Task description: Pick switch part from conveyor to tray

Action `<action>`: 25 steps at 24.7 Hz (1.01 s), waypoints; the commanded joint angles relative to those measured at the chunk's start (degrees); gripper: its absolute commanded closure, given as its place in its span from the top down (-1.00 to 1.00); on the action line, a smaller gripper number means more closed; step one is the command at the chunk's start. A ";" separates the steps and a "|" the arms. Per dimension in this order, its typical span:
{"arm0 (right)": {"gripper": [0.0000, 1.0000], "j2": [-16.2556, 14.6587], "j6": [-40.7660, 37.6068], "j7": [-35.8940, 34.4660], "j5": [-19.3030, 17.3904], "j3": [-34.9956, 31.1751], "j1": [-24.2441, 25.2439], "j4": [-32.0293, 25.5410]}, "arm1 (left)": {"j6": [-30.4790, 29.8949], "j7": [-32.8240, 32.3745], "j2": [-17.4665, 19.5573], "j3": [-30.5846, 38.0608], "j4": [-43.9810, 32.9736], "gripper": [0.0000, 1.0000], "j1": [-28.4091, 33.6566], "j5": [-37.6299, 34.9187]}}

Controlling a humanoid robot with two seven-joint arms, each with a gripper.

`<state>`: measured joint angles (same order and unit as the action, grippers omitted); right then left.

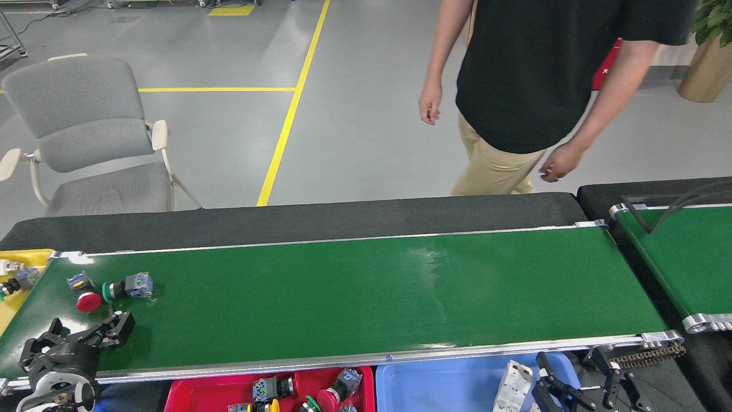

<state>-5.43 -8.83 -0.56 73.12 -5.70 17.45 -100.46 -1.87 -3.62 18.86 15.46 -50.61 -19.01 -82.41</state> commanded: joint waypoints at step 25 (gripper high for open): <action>1.00 -0.55 -0.31 0.21 0.01 0.78 -3.30 -0.61 | -4.81 16.01 2.32 -5.80 18.53 -0.66 -9.29 1.11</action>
<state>-5.56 -9.08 -0.18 73.15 -4.55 14.52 -100.37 -3.55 11.75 21.72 9.78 -29.51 -28.73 -81.50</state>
